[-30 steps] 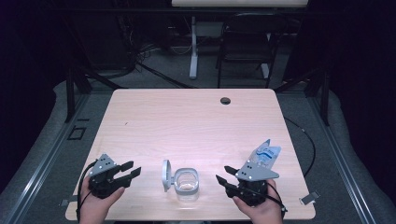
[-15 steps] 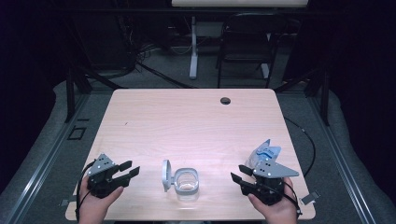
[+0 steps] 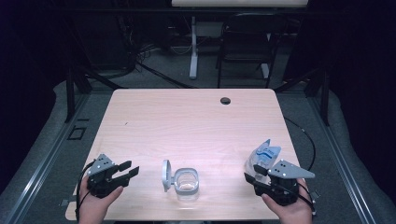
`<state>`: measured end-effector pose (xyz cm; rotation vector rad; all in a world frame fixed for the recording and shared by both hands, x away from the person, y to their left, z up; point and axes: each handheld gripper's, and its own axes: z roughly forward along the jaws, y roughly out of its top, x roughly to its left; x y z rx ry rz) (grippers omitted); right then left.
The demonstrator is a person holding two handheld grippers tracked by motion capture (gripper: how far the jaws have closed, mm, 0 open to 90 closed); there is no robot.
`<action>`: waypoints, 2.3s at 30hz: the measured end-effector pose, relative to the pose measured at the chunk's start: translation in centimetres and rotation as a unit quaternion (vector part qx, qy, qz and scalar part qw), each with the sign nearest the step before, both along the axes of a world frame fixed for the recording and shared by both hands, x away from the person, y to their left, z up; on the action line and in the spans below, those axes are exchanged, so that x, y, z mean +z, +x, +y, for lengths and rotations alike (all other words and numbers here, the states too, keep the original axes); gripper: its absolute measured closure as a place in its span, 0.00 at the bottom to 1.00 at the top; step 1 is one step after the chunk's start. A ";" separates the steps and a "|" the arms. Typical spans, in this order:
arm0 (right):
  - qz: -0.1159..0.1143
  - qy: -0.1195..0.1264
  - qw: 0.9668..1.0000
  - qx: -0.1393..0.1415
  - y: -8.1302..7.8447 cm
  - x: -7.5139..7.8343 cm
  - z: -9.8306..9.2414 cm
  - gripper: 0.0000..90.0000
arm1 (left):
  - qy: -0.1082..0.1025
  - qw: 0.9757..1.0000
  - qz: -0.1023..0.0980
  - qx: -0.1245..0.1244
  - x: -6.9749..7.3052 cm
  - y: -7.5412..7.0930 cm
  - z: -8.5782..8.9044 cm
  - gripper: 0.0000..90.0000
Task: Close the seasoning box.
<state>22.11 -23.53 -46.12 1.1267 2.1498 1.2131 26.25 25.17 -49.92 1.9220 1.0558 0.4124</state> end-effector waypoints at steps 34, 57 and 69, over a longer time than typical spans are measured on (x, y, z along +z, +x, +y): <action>-0.002 -0.018 0.997 -0.074 -0.2 -2.5 -5.1 0.56 | -0.002 1.000 0.000 0.007 -0.1 0.1 0.4 0.64; 0.029 -0.016 0.995 -0.091 2.9 -4.6 -5.6 0.41 | 0.002 1.000 0.000 0.013 -0.3 0.2 0.6 0.61; 0.039 -0.017 0.995 -0.086 4.1 -5.9 -5.0 0.38 | 0.004 1.000 0.001 0.014 -0.3 0.3 0.7 0.61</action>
